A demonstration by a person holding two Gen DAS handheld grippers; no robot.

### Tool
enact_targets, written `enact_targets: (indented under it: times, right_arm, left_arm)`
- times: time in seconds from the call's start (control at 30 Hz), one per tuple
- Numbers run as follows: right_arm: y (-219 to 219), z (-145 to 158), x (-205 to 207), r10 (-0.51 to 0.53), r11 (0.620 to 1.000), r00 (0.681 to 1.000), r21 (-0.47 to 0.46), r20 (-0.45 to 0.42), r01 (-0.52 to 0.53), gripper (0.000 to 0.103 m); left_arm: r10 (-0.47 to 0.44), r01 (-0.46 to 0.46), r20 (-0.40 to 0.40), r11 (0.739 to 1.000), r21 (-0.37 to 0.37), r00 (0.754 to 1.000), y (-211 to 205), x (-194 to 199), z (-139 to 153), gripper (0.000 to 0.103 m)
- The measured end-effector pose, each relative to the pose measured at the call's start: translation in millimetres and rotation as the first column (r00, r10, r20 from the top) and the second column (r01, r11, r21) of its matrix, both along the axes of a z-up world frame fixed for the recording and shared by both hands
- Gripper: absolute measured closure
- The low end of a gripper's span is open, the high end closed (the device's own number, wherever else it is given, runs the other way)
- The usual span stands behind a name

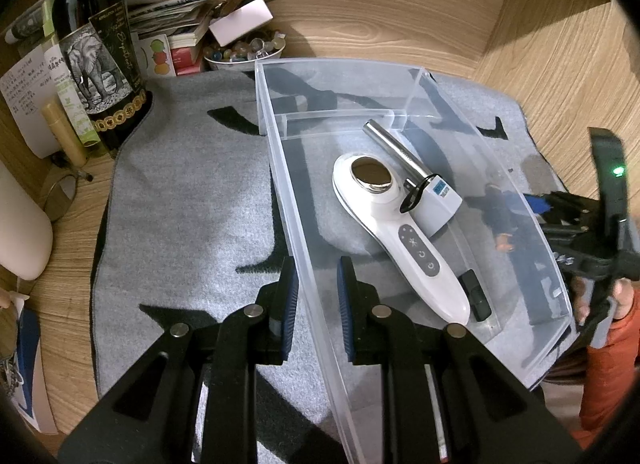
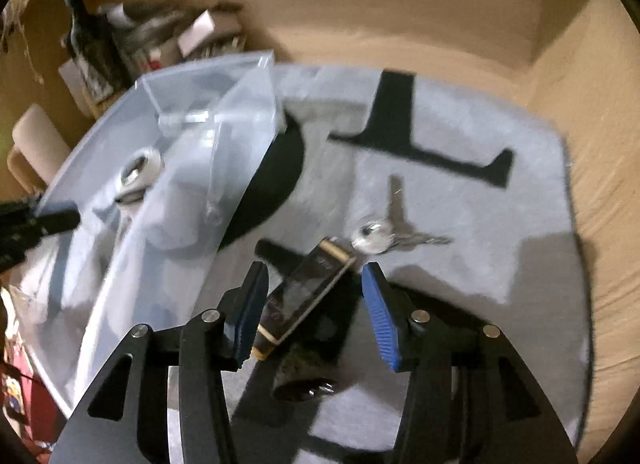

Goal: Organize rigid objects
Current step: 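Carry the lighter into the clear box and open the right gripper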

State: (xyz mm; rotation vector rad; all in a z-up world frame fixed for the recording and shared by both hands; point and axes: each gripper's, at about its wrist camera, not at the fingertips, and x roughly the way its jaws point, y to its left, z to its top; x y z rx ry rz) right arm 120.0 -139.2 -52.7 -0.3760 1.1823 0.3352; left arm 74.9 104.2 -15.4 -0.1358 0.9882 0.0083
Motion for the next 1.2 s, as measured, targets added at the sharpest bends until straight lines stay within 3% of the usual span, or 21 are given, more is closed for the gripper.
enact_targets:
  times: [0.07,0.2,0.23,0.57,0.83,1.0,1.2]
  right_arm:
    - [3.6,-5.5,-0.8,0.013,1.0,1.0,-0.015,0.017,-0.013,0.056]
    - [4.3,-0.3,-4.2,0.028,0.999,0.998,-0.018,0.05,-0.027,0.08]
    - [3.5,1.6,-4.2,0.022,1.0,0.998,-0.015,0.057,-0.021,0.082]
    - [6.3,52.1,-10.8,0.004,0.997,0.982,0.071,0.188,-0.018,0.082]
    - [36.3,97.5,-27.5,0.075,0.979,0.959,0.161,0.275,-0.123,0.082]
    - [61.6,94.2,-36.4,0.142,0.963,0.954,0.185,0.265,-0.195,0.082]
    - [84.3,69.2,-39.8,0.206,0.954,0.955,0.174,0.212,-0.244,0.082]
  left_arm:
    - [0.001,-0.001,0.0,1.0,-0.001,1.0,0.4,0.0,-0.1,0.085]
    - [0.001,-0.001,-0.001,1.0,-0.005,1.0,0.2,0.5,-0.1,0.085]
    - [0.002,-0.002,-0.001,1.0,-0.004,1.0,0.1,0.5,0.0,0.085]
    - [0.002,-0.002,-0.001,1.0,-0.003,1.0,0.3,0.5,0.0,0.085]
    - [0.001,-0.001,-0.001,1.0,-0.004,1.0,0.4,0.3,-0.1,0.085]
    - [0.001,-0.001,-0.002,1.0,-0.005,1.0,0.4,0.4,-0.1,0.085]
    - [0.002,-0.002,-0.005,1.0,0.0,1.0,0.3,0.4,0.5,0.085]
